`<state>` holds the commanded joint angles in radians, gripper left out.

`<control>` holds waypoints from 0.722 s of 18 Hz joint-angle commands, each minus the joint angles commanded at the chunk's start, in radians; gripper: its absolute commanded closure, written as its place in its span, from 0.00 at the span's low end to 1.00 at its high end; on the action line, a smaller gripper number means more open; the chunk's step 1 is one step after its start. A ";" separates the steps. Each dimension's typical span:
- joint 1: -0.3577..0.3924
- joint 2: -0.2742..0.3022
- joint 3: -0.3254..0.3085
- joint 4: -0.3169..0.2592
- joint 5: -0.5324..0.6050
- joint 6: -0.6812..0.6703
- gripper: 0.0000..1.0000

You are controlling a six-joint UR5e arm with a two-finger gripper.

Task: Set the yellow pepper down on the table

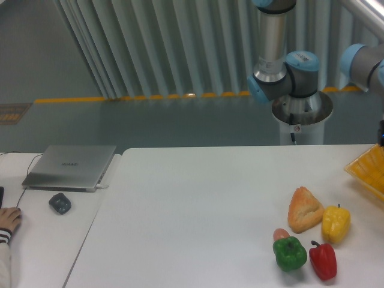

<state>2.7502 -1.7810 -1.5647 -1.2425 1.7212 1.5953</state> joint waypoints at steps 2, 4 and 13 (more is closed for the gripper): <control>0.054 -0.003 -0.003 -0.002 -0.014 0.012 0.00; 0.086 -0.002 -0.005 0.000 -0.017 0.076 0.00; 0.207 0.028 -0.011 -0.034 -0.038 0.191 0.00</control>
<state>2.9572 -1.7534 -1.5754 -1.2761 1.6829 1.7867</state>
